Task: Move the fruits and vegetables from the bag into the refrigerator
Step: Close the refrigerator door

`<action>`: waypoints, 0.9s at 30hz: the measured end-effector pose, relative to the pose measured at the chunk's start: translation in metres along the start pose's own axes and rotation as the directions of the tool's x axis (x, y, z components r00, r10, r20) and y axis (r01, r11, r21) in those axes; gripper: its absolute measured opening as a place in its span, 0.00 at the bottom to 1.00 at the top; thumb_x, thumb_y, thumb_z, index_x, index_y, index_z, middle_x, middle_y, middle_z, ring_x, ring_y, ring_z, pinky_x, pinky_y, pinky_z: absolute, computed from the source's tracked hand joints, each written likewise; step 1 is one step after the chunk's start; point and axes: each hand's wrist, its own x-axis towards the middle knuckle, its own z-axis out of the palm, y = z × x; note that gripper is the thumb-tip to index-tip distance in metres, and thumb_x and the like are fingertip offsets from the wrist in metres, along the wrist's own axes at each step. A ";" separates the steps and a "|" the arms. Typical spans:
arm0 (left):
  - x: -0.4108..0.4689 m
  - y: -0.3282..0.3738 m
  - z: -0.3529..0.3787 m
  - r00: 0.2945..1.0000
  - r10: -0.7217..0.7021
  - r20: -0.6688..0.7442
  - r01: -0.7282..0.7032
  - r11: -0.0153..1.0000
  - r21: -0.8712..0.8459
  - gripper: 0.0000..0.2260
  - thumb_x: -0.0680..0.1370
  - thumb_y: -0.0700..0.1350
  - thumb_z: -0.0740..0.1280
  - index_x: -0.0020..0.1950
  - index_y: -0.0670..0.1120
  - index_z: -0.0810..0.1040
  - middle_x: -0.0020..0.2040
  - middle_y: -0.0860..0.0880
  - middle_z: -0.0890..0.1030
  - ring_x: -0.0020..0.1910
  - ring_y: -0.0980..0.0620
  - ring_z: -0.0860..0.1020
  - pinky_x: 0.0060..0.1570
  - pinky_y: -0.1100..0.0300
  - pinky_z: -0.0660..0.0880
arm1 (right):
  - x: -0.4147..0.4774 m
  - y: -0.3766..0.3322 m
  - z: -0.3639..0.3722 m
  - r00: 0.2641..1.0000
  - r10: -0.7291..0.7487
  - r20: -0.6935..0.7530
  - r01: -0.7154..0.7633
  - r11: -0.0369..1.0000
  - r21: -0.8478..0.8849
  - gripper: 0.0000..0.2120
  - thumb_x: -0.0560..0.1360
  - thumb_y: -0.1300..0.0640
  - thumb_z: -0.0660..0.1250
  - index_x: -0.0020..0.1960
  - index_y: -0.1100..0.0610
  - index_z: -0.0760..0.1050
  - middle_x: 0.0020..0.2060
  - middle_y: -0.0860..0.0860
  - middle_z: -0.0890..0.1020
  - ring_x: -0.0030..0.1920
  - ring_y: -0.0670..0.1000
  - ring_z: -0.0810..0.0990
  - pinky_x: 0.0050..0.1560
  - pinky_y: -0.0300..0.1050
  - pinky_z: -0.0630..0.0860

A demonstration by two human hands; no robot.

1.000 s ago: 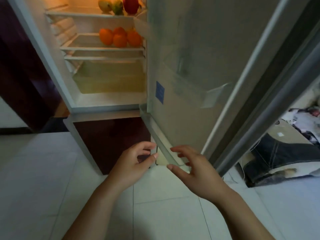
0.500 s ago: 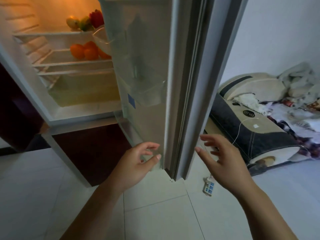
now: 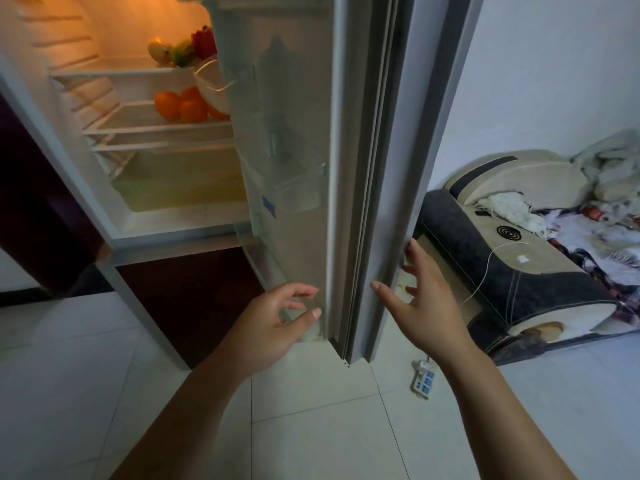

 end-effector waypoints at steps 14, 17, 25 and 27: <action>-0.053 -0.049 -0.085 0.999 0.023 0.043 -0.021 0.999 -0.036 0.10 0.75 0.49 0.67 0.54 0.62 0.75 0.54 0.63 0.78 0.54 0.71 0.73 0.54 0.64 0.72 | -0.062 -0.081 0.072 0.999 -0.046 -0.019 0.046 0.999 -0.005 0.36 0.72 0.44 0.66 0.74 0.46 0.52 0.68 0.43 0.65 0.65 0.42 0.68 0.63 0.48 0.72; -0.070 -0.066 -0.123 0.998 0.039 0.046 -0.038 0.999 -0.005 0.11 0.75 0.49 0.67 0.55 0.63 0.74 0.56 0.64 0.76 0.54 0.72 0.73 0.54 0.65 0.72 | -0.078 -0.112 0.104 0.997 -0.068 -0.029 0.070 0.996 0.050 0.33 0.72 0.47 0.67 0.73 0.44 0.55 0.63 0.38 0.66 0.63 0.41 0.70 0.60 0.42 0.73; -0.109 -0.118 -0.233 0.995 0.099 0.025 -0.102 0.976 0.190 0.14 0.75 0.52 0.66 0.57 0.67 0.69 0.58 0.68 0.71 0.58 0.71 0.70 0.50 0.73 0.67 | -0.091 -0.197 0.198 0.984 -0.180 0.018 0.178 0.981 0.073 0.31 0.73 0.46 0.66 0.72 0.42 0.57 0.64 0.35 0.64 0.63 0.39 0.68 0.63 0.42 0.72; -0.112 -0.128 -0.261 0.993 0.121 -0.002 -0.117 0.962 0.246 0.14 0.75 0.53 0.65 0.58 0.66 0.69 0.57 0.71 0.69 0.57 0.74 0.68 0.46 0.77 0.67 | -0.081 -0.215 0.218 0.978 -0.204 0.034 0.201 0.977 0.063 0.30 0.73 0.46 0.66 0.72 0.44 0.57 0.68 0.40 0.65 0.66 0.42 0.67 0.64 0.48 0.72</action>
